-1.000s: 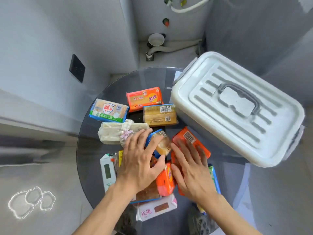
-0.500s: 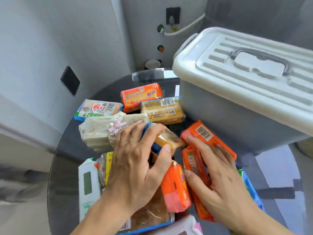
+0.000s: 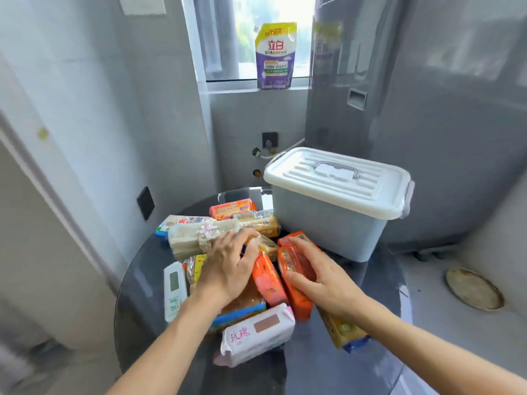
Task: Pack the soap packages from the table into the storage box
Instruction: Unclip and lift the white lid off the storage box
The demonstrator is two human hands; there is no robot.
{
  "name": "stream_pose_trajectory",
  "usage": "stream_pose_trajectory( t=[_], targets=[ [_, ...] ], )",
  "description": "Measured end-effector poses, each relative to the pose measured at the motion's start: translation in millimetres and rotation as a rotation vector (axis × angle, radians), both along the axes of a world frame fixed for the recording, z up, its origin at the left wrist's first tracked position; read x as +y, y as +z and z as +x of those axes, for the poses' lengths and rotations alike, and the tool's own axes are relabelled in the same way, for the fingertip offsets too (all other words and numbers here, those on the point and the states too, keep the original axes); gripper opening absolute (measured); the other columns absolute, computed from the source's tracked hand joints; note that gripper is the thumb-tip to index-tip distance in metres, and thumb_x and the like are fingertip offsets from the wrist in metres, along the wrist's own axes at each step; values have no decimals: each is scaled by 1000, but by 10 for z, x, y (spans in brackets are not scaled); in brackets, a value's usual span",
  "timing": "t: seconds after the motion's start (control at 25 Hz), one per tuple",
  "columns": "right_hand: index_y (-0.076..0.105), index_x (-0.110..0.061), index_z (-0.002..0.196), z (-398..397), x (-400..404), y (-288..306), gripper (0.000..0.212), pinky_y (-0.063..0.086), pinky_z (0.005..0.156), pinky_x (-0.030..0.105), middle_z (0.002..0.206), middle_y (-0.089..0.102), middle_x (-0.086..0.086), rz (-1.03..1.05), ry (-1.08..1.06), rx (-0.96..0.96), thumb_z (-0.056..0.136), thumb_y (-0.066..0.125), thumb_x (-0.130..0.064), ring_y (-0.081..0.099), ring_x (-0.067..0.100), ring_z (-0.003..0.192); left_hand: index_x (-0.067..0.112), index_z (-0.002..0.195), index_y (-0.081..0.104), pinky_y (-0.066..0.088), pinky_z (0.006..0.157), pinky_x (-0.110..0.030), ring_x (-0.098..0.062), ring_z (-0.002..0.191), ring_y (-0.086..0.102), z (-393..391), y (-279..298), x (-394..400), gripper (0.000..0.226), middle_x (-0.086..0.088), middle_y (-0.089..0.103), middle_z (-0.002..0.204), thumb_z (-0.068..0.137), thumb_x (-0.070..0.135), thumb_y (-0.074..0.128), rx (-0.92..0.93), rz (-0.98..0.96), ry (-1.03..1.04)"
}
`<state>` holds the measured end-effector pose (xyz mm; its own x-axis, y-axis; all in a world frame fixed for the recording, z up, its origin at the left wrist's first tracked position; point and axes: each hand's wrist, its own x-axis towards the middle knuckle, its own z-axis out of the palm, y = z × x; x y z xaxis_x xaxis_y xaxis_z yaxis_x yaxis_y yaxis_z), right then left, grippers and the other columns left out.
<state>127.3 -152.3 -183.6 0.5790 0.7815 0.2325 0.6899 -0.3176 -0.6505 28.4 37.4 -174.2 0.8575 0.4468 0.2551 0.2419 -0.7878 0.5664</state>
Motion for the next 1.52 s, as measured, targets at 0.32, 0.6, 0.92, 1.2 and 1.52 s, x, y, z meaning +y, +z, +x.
stream_pose_trajectory(
  t=[0.32,0.6,0.92,1.2,1.52],
  targets=[
    [44,-35,140,90,-167,531,55,35,108,32,148,46,-11,68,-88,-497,85,53,-33,42,12,133,31,102,64,44,81,-36,-21,105,59,228,503,-2,30,3,65,110,84,43,44,257,335,-68],
    [36,-29,147,786,305,883,65,20,115,50,155,39,1,-463,-357,-650,85,48,-43,33,29,140,33,101,64,38,63,-12,-3,84,59,961,698,173,26,12,67,103,88,14,52,-258,-189,126],
    [71,-27,116,803,138,681,44,52,79,43,120,72,-1,-302,-368,-729,72,67,-27,67,27,108,5,124,56,46,86,-39,-35,110,57,1642,752,216,46,-16,63,126,94,38,44,0,-252,288],
    [73,-28,112,842,138,679,42,54,76,41,114,74,-5,-270,-372,-771,70,75,-28,69,26,105,-2,97,66,48,77,-35,-37,108,63,2020,692,538,47,-19,69,113,91,43,53,41,-474,366],
    [64,-33,124,746,108,797,45,46,93,43,127,67,-10,-304,-367,-653,81,56,-43,58,25,120,17,125,63,44,98,-41,-30,119,54,1775,891,279,36,-8,62,131,94,20,46,-143,34,280]
  ],
)
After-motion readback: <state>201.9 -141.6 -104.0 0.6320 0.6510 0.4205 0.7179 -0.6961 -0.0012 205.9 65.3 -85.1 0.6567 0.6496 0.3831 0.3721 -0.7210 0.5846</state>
